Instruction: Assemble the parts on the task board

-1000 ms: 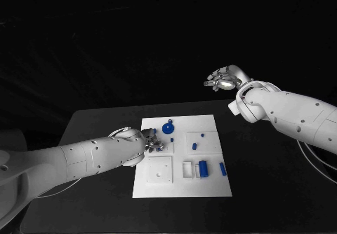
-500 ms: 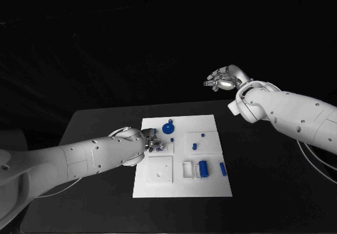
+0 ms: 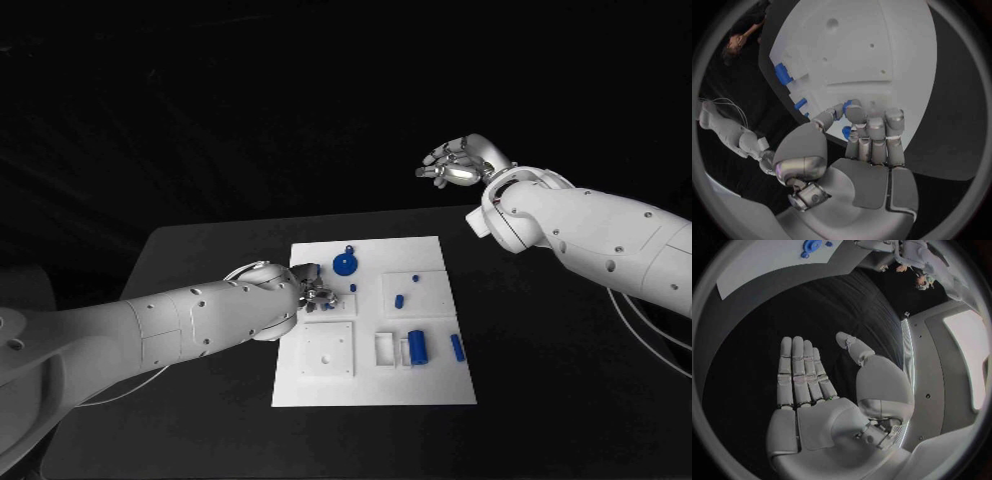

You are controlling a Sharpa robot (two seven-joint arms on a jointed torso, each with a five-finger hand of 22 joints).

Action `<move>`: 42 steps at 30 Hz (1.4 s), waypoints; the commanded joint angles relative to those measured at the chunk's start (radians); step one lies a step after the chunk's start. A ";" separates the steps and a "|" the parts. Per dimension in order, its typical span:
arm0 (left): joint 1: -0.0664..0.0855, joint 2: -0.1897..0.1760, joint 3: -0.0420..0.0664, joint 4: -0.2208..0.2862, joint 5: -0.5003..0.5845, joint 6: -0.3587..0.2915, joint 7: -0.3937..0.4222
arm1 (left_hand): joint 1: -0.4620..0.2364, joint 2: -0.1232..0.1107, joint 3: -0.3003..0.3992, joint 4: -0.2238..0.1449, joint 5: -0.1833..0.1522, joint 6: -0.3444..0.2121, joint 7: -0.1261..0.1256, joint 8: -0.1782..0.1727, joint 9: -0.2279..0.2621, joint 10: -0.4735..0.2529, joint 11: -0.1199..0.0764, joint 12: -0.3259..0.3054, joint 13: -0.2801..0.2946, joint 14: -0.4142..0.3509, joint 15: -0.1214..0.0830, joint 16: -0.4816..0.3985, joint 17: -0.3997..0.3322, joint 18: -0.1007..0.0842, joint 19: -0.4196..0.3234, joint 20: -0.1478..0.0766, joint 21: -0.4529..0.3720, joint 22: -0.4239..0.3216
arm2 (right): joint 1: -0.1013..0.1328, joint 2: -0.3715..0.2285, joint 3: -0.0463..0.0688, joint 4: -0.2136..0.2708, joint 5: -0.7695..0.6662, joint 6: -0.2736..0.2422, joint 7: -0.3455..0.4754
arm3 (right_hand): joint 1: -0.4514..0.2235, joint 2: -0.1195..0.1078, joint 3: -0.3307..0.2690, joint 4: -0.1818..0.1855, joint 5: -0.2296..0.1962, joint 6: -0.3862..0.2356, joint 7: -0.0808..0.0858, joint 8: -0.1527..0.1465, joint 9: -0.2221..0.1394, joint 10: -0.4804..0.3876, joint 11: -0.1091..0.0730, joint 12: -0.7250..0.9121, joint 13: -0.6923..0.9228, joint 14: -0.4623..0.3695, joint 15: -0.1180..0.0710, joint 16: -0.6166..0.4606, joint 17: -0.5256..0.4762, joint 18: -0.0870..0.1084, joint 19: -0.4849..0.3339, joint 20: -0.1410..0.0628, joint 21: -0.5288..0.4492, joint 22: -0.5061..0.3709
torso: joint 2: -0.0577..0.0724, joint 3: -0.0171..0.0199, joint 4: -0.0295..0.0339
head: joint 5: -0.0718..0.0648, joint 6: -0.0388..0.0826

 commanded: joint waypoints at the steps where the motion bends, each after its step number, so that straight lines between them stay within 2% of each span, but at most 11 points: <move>1: -0.002 0.003 0.000 0.001 -0.003 -0.008 0.013 | 0.004 0.005 0.149 -0.099 0.002 0.092 -0.040 0.006 0.002 0.033 -0.035 -0.004 0.002 0.046 -0.061 -0.004 0.001 0.014 0.005 -0.107 0.003 0.006 | 0.000 0.000 0.001 0.003 0.000 0.011 0.010 | 0.008 0.004 -0.001 -0.001 -0.003 -0.001 0.005 0.005 -0.001 0.009 0.002 -0.005 -0.001 0.002 0.003 -0.004 -0.001 0.014 0.001 0.005 -0.003 -0.001 | 0.001 -0.0008 -0.0011 | -0.001 -0.001; 12: -0.002 0.004 0.000 0.000 -0.003 0.008 0.010 | 0.005 0.005 0.149 -0.099 0.001 0.092 -0.040 0.006 0.002 0.033 -0.036 -0.004 0.002 0.047 -0.062 -0.004 0.001 0.014 0.006 -0.107 0.002 0.006 | 0.000 -0.001 0.001 0.003 0.000 0.012 0.010 | 0.009 0.004 -0.002 -0.001 -0.003 -0.001 0.005 0.005 -0.002 0.009 0.002 -0.005 -0.003 0.002 0.003 -0.005 -0.001 0.014 0.001 0.005 -0.004 -0.001 | 0.000 0.0004 0.0004 | -0.003 -0.002; 23: -0.002 0.004 0.000 -0.002 -0.011 0.061 -0.005 | 0.006 0.003 0.150 -0.100 0.001 0.092 -0.040 0.005 0.002 0.033 -0.036 -0.004 0.002 0.047 -0.062 -0.004 0.002 0.015 0.006 -0.107 0.002 0.006 | 0.000 -0.001 0.001 0.005 0.000 0.013 0.009 | 0.009 0.005 -0.002 -0.001 -0.003 -0.001 0.005 0.006 -0.002 0.010 0.002 -0.005 -0.004 0.003 0.003 -0.005 -0.001 0.014 0.001 0.005 -0.005 -0.001 | 0.000 0.0007 -0.0001 | -0.002 -0.003; 28: -0.002 0.011 0.000 -0.017 -0.014 0.060 -0.004 | 0.011 -0.003 0.152 -0.101 0.000 0.092 -0.040 0.004 0.002 0.033 -0.036 -0.004 0.003 0.048 -0.062 -0.005 0.002 0.015 0.007 -0.107 0.002 0.006 | 0.000 0.001 0.001 0.005 0.000 0.015 0.009 | 0.010 0.005 -0.002 -0.001 -0.002 -0.001 0.005 0.006 -0.002 0.010 0.002 -0.006 -0.005 0.003 0.003 -0.006 -0.001 0.014 0.001 0.005 -0.005 -0.002 | 0.000 0.0008 -0.0001 | -0.001 -0.003; 42: -0.005 0.017 0.000 -0.019 -0.012 0.051 -0.001 | 0.010 0.000 0.150 -0.097 -0.005 0.094 -0.040 0.002 0.002 0.034 -0.036 -0.004 0.004 0.049 -0.062 -0.005 0.003 0.015 0.009 -0.107 0.003 0.005 | 0.000 0.004 0.001 0.006 0.000 0.016 0.009 | 0.011 0.005 -0.002 -0.001 0.001 -0.001 0.005 0.006 -0.003 0.011 0.002 -0.006 -0.008 0.004 0.003 -0.007 -0.001 0.014 0.001 0.005 -0.007 -0.002 | 0.001 0.0009 0.0003 | -0.002 -0.006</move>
